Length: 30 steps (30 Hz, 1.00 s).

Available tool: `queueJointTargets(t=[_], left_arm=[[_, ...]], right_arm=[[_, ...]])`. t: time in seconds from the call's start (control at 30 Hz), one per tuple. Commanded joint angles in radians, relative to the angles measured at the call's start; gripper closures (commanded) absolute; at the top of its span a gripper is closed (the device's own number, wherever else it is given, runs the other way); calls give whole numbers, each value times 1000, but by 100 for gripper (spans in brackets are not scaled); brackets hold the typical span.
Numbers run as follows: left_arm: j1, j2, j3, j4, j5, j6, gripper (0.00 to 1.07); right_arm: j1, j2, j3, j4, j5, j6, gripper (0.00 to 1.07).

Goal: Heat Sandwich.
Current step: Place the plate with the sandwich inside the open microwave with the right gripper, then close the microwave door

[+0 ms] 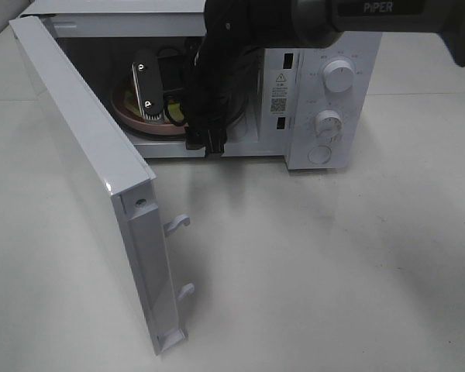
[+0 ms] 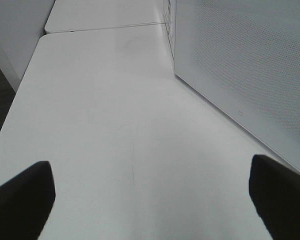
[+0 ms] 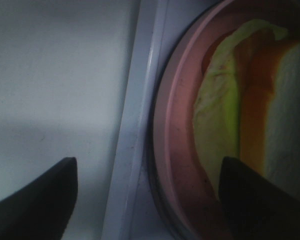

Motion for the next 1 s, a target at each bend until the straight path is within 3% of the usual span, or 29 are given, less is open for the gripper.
queueJointTargets(t=[0.03, 0.43, 1.0], left_arm=[[2, -23, 1, 1, -8, -2, 3], [2, -23, 1, 1, -8, -2, 3], [2, -23, 1, 1, -8, -2, 3]], right_arm=[[-3, -74, 93, 1, -54, 1, 31], [-3, -255, 368, 1, -163, 1, 31], [-3, -501, 620, 4, -169, 118, 31]])
